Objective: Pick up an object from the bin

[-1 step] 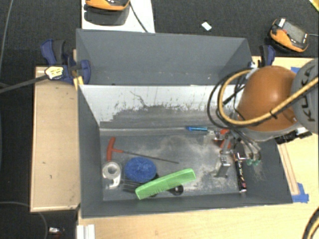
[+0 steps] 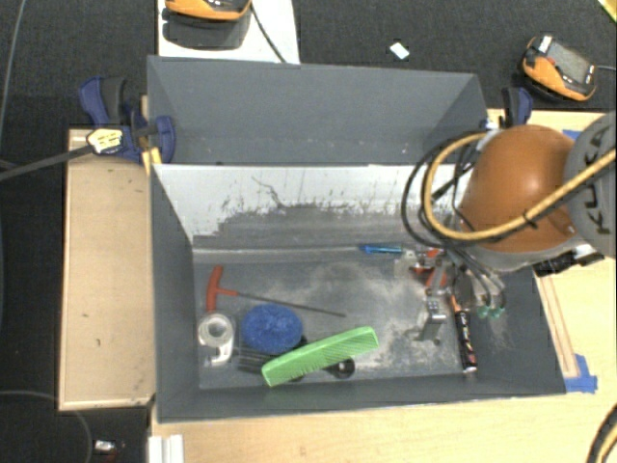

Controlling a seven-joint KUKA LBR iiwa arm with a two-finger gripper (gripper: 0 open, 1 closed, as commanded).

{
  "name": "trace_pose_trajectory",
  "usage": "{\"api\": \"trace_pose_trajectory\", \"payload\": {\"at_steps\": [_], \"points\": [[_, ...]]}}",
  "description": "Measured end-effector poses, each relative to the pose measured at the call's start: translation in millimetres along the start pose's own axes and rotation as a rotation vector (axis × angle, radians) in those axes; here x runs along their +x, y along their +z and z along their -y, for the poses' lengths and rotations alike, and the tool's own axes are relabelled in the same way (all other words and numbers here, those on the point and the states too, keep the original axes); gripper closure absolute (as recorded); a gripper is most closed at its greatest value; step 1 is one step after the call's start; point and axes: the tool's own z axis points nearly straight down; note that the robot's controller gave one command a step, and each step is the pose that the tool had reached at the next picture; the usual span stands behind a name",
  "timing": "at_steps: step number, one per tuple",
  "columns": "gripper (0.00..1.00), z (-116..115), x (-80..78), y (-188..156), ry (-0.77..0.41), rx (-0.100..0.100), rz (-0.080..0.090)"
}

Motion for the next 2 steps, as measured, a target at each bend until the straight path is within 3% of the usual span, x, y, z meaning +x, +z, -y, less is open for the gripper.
{"api": "trace_pose_trajectory", "payload": {"at_steps": [1,2], "points": [[0.0,-88.2,14.0,98.5,-0.099,-0.001,0.004],[0.0,-94.6,19.5,62.9,-0.042,0.001,0.006]]}}
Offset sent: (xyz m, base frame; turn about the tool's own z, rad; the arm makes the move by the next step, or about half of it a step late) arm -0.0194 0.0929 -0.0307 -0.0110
